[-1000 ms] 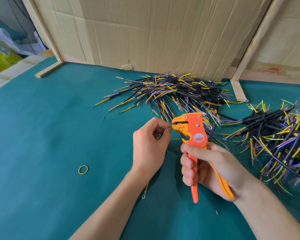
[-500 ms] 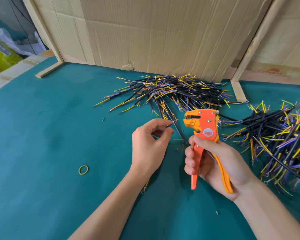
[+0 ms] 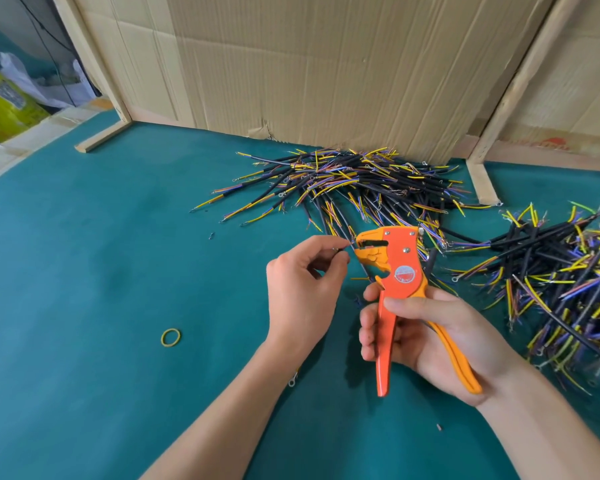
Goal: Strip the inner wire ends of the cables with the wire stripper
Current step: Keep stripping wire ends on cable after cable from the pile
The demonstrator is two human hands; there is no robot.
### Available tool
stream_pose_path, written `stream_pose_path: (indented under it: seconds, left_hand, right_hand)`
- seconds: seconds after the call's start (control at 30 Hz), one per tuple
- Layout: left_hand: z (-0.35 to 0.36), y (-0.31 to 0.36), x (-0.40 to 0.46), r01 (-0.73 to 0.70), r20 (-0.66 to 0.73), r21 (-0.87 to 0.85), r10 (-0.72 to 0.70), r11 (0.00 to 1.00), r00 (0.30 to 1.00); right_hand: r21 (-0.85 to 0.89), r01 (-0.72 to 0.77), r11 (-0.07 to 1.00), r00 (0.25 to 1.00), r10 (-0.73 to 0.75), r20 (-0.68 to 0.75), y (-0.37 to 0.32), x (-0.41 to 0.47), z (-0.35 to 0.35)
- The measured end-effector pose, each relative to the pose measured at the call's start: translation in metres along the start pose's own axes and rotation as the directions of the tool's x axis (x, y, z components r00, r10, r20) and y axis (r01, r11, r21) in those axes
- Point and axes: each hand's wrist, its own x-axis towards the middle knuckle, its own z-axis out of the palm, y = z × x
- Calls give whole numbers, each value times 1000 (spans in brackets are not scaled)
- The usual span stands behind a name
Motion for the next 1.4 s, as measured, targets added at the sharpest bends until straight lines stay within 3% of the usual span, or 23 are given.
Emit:
stream_pose_path:
  seconds: [0.27, 0.43, 0.87, 1.2, 1.4]
  left_hand:
    - [1, 0, -1, -71, -1, 74, 71, 995, 997]
    - [1, 0, -2, -80, -4, 106, 81, 991, 997]
    - [2, 0, -2, -83, 13, 83, 82, 993, 997]
    - [3, 2, -2, 62, 46, -29, -61, 998, 997]
    - [0, -2, 1, 107, 67, -87, -102, 990, 993]
  right_hand:
    - [-38, 2, 999, 999, -1, 40, 0, -1, 4]
    - [-18, 3, 1000, 1000, -3, -8, 1, 0, 6]
    - [16, -10, 1000, 999, 11, -44, 2, 0, 8]
    - [-17, 92, 996, 981, -93, -171, 5, 3, 17]
    - [94, 123, 988, 992, -120, -37, 4, -3, 5]
